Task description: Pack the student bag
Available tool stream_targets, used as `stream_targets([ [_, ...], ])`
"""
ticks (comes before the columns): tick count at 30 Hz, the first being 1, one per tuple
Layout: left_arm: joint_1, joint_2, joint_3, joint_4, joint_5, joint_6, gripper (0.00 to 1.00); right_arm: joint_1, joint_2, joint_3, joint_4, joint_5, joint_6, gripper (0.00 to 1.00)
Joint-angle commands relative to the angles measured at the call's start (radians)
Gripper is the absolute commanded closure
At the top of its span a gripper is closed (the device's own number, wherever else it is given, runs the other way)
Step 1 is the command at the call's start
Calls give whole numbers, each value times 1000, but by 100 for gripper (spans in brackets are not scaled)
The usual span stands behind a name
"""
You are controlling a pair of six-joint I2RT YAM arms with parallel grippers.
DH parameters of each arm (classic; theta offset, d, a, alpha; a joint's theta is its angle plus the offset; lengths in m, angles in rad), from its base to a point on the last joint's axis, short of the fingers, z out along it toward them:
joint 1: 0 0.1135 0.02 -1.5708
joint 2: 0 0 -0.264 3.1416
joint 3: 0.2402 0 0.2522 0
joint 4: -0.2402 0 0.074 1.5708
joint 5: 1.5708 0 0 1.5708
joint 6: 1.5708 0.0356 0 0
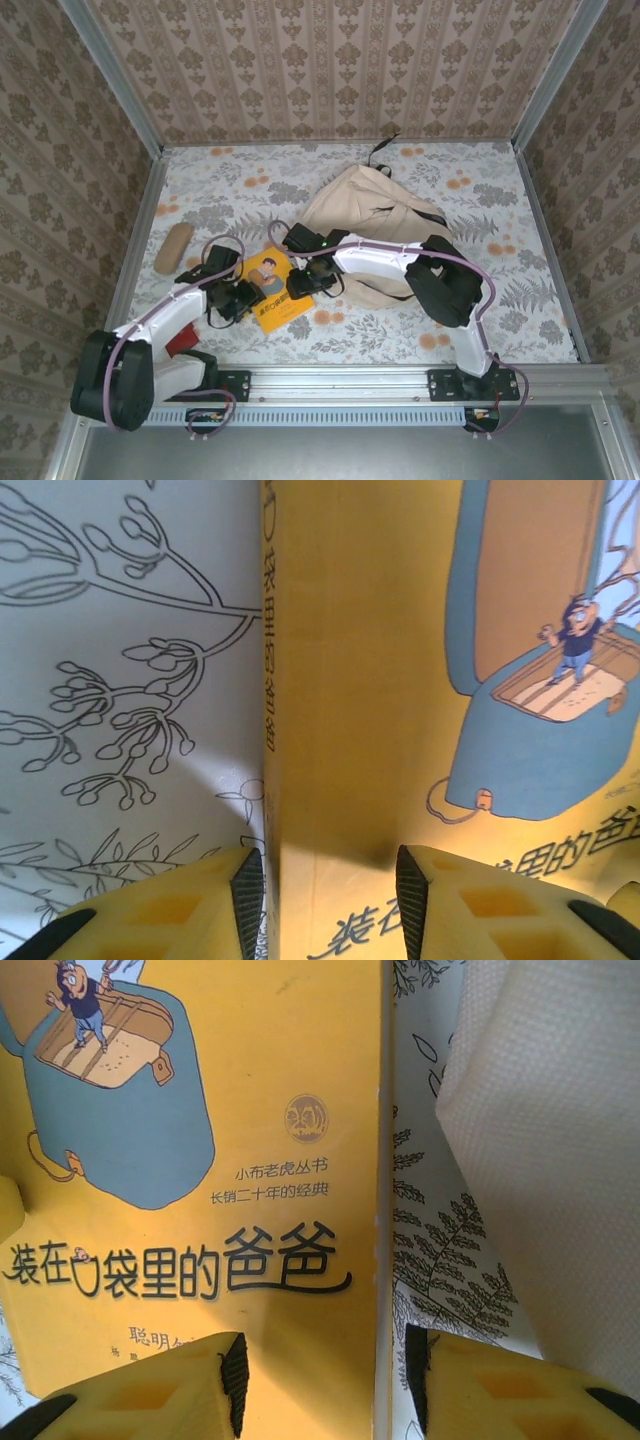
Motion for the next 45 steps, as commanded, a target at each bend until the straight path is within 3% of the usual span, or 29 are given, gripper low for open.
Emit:
stream_targets([
  [1, 10, 31, 6, 21, 20, 21, 60, 2, 39, 59, -82, 15, -39, 51],
  [10, 8, 78, 4, 55, 38, 32, 68, 5, 71, 117, -111, -90, -62, 66],
  [17, 7, 97, -10, 66, 19, 33, 73, 19, 21, 194, -153, -131, -41, 66],
  [25, 2, 100, -10, 62, 7, 40, 74, 44, 9, 257, -214, -87, -15, 69],
  [30, 0, 86, -7, 51, -4, 41, 74, 44, 2, 257, -201, -80, 21, 81],
  [32, 0, 79, 1, 44, -8, 46, 74, 44, -11, 255, -193, -69, 33, 90],
  [36, 16, 40, 44, -4, -26, 68, 62, 42, -55, 257, -178, -42, 36, 100],
  [41, 81, -57, 115, -55, -9, 100, 39, 9, -137, 250, -145, -53, 24, 100],
  [45, 132, -133, 116, 5, 88, 78, 23, -49, -191, 196, -86, -139, 46, 100],
])
